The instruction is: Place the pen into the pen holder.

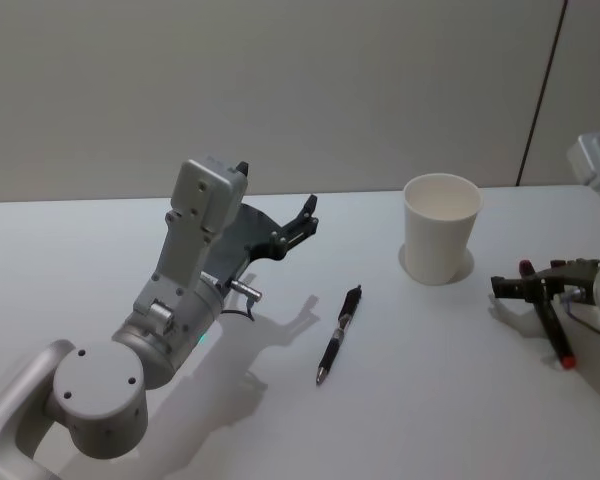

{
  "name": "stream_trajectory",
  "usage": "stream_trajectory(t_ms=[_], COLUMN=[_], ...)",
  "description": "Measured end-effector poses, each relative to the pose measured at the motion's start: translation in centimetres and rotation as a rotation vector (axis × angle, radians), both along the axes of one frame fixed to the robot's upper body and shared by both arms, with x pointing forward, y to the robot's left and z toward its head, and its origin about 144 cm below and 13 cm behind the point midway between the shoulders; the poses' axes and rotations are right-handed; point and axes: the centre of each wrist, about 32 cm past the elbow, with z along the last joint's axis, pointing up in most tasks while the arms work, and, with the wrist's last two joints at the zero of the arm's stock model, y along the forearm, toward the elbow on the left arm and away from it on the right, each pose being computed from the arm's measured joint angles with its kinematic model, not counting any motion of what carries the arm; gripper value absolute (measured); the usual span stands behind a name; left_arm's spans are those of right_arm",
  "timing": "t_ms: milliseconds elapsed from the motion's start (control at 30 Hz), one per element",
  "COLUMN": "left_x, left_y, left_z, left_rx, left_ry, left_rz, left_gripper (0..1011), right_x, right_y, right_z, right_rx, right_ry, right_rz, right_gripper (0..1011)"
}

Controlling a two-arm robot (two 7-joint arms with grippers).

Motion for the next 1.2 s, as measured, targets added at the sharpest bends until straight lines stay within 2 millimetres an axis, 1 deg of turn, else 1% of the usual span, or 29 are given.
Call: stream_trajectory(t_ms=[500,800,867,933,967,1000,1033,1200], left_x=[0.0,0.0,0.0,0.0,0.0,0.0,0.0,0.0], left_y=[0.0,0.0,0.0,0.0,0.0,0.0,0.0,0.0], left_z=[0.0,0.0,0.0,0.0,0.0,0.0,0.0,0.0], left_rx=[0.000,0.000,0.000,0.000,0.000,0.000,0.000,0.000], left_ry=[0.000,0.000,0.000,0.000,0.000,0.000,0.000,0.000], left_rz=[0.000,0.000,0.000,0.000,0.000,0.000,0.000,0.000], left_gripper=[1001,1001,1001,1001,1001,1001,1001,1001], right_x=[1.0,1.2,1.3,1.3,1.3,1.3,1.3,1.4], right_y=[-0.9,-1.3,-1.4,-1.4,-1.4,-1.4,-1.5,-1.5], right_z=[-1.3,-1.7,-1.8,-1.8,-1.8,-1.9,-1.9,-1.9], right_rx=[0.010,0.018,0.019,0.019,0.019,0.019,0.019,0.021], right_ry=[0.032,0.037,0.038,0.038,0.038,0.038,0.039,0.040], right_rz=[-0.022,-0.027,-0.030,-0.030,-0.031,-0.032,-0.033,-0.034], right_gripper=[1001,1001,946,933,892,875,830,792])
